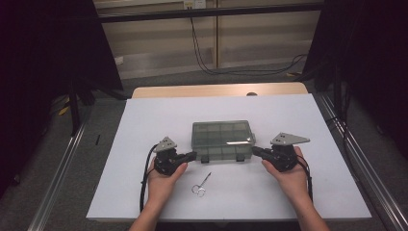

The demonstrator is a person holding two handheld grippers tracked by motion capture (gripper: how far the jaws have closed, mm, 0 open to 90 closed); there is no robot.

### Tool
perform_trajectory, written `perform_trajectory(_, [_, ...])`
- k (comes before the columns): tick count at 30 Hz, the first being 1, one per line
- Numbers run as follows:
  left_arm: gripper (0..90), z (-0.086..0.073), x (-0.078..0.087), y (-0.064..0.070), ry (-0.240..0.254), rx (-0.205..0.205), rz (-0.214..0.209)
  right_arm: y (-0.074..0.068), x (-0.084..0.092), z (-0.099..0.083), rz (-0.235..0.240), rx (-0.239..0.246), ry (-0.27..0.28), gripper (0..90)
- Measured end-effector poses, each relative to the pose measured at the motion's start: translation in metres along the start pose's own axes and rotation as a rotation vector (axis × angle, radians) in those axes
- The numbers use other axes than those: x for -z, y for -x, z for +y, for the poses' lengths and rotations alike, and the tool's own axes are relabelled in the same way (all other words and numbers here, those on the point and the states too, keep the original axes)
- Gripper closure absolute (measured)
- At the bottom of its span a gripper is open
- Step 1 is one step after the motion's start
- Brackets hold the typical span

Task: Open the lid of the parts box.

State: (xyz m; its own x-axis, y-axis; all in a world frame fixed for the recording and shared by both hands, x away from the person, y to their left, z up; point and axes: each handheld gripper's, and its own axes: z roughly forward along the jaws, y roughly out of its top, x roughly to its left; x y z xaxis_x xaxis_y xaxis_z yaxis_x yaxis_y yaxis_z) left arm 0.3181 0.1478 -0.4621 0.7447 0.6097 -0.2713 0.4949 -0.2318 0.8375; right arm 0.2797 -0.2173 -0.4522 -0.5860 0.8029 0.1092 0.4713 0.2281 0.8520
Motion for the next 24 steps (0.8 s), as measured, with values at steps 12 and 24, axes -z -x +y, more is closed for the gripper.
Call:
perform_trajectory(12, [90.0,0.019,0.006,-0.005,0.054,-0.015,0.035,0.001,0.003,0.014,-0.004,0.001,0.050,90.0])
perform_trajectory(24, [90.0,0.032,0.001,-0.009,0.100,-0.016,0.064,0.001,-0.001,0.041,-0.003,0.016,0.109,90.0])
